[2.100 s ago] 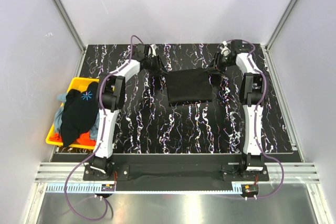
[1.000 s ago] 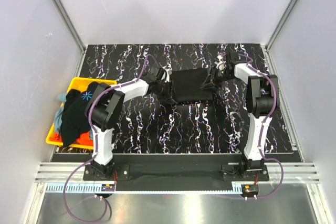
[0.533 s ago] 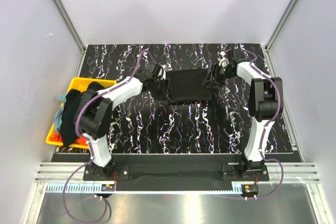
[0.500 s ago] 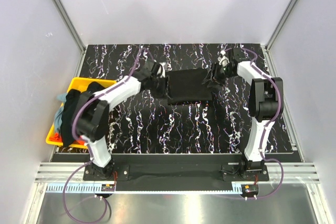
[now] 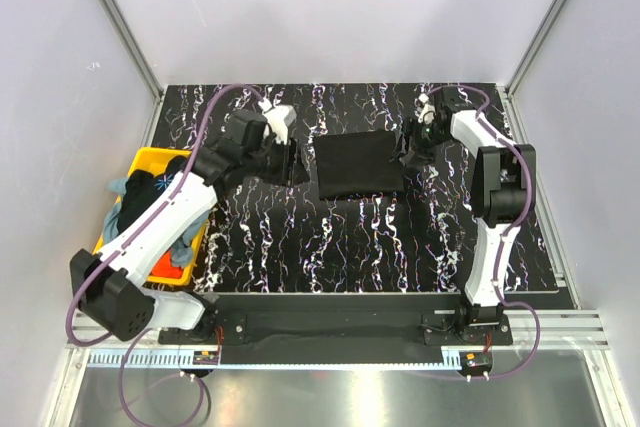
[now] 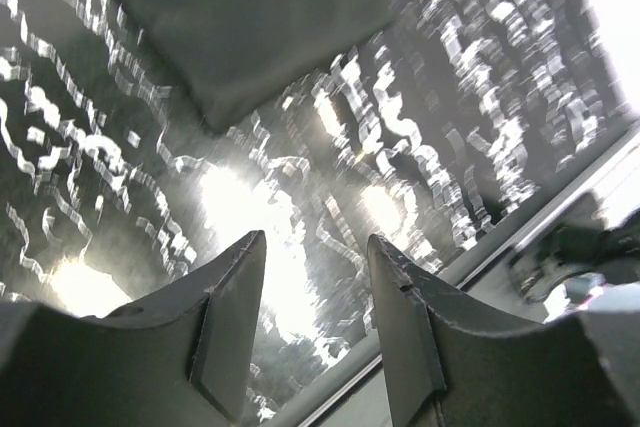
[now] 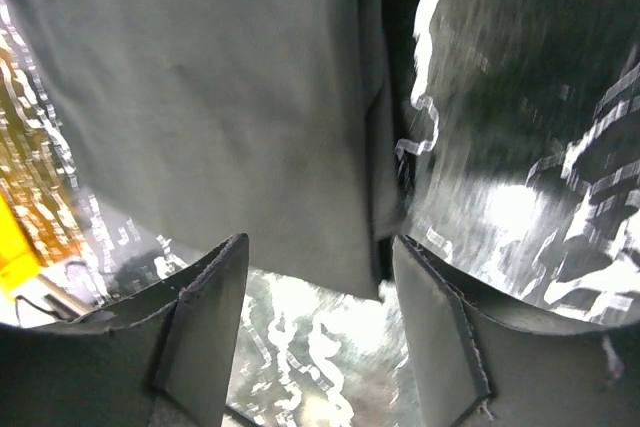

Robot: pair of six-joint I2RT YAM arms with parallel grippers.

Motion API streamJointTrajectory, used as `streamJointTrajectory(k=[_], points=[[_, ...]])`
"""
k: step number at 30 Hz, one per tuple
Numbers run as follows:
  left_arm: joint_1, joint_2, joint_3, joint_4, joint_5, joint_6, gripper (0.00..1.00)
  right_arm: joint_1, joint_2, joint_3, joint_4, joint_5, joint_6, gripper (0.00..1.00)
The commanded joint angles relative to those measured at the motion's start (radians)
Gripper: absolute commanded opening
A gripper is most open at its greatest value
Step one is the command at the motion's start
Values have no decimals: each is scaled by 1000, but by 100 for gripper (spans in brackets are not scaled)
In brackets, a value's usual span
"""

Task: Fold and stack the t-shirts
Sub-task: Neatly place the folded tshirt to the corner

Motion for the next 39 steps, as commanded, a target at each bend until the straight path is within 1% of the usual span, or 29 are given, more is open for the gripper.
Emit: streamJointTrajectory(k=[1, 4, 9, 11, 13, 16, 17, 20, 24, 25, 26, 28, 31, 35, 36, 39], points=[[-1, 13, -48, -31, -40, 55, 50, -2, 64, 81, -8, -8, -98, 68], [0, 17, -62, -28, -54, 61, 50, -4, 127, 142, -26, -64, -125, 68], [2, 37, -61, -26, -48, 61, 50, -2, 187, 202, -43, -74, -127, 64], [2, 43, -59, -23, -39, 57, 50, -2, 196, 213, -43, -100, -127, 58], [4, 43, -59, -23, -37, 57, 50, -1, 204, 215, -40, -103, -128, 56], [4, 43, -61, -23, -35, 57, 49, -2, 219, 221, -37, -118, -133, 50], [4, 43, -61, -22, -35, 57, 49, -2, 224, 225, -34, -129, -133, 46], [2, 46, -61, -22, -31, 55, 49, -1, 239, 233, -30, -152, -136, 40], [2, 52, -62, -22, -22, 52, 49, -2, 251, 244, -27, -158, -141, 23], [2, 58, -64, -22, -16, 51, 49, -2, 254, 247, -25, -158, -144, 15], [4, 63, -64, -23, -16, 51, 49, -5, 256, 256, -25, -154, -142, 12], [4, 72, -67, -22, -6, 45, 48, -11, 265, 264, -28, -157, -144, 6], [2, 77, -70, -22, 3, 44, 48, -30, 264, 275, -42, -131, -156, 0], [4, 85, -71, -22, -11, 41, 48, -53, 259, 299, -71, -89, -168, 0], [2, 85, -73, -23, -11, 41, 48, -95, 259, 302, -80, -81, -167, 0], [4, 88, -77, -23, 0, 38, 48, -135, 268, 331, -106, -45, -168, 0]])
